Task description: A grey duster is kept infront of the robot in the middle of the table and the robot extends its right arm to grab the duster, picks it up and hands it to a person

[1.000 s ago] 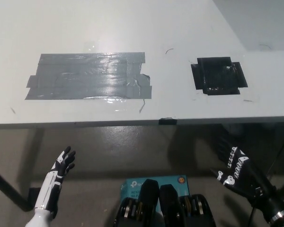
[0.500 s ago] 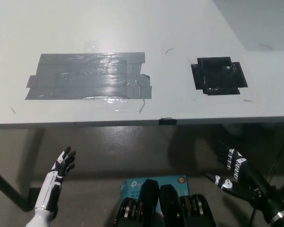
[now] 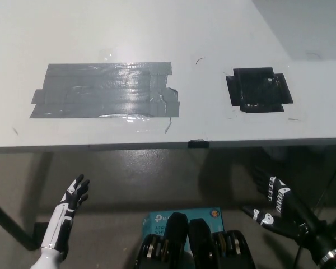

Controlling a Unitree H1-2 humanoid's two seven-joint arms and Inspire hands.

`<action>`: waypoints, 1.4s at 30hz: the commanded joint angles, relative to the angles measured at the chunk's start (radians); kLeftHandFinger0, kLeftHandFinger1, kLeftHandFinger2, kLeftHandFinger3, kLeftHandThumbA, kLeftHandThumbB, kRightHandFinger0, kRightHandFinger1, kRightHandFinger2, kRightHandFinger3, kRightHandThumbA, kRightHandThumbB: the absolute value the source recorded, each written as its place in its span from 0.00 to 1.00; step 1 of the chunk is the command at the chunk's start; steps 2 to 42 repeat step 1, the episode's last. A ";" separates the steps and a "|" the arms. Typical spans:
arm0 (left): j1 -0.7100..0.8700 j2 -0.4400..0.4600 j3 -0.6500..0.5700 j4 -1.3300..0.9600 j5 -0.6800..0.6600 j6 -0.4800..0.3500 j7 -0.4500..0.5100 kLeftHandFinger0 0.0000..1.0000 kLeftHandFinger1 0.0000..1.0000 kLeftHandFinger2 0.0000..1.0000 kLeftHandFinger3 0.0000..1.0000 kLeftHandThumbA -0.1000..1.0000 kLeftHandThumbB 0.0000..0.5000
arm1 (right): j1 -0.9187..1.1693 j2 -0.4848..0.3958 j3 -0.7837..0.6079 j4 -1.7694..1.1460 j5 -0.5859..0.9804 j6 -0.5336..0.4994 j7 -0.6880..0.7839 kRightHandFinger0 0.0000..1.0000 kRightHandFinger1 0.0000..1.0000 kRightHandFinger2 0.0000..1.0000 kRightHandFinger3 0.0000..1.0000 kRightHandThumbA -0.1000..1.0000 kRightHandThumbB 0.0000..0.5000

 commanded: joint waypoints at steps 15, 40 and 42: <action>0.012 -0.006 0.007 -0.029 0.007 -0.037 0.015 1.00 1.00 1.00 1.00 1.00 0.71 | -0.014 -0.011 -0.008 -0.037 -0.013 -0.015 0.019 1.00 1.00 1.00 1.00 0.92 0.88; 0.012 -0.006 0.007 -0.029 0.007 -0.037 0.015 1.00 1.00 1.00 1.00 1.00 0.71 | -0.014 -0.011 -0.008 -0.037 -0.013 -0.015 0.019 1.00 1.00 1.00 1.00 0.92 0.88; 0.012 -0.006 0.007 -0.029 0.007 -0.037 0.015 1.00 1.00 1.00 1.00 1.00 0.71 | -0.014 -0.011 -0.008 -0.037 -0.013 -0.015 0.019 1.00 1.00 1.00 1.00 0.92 0.88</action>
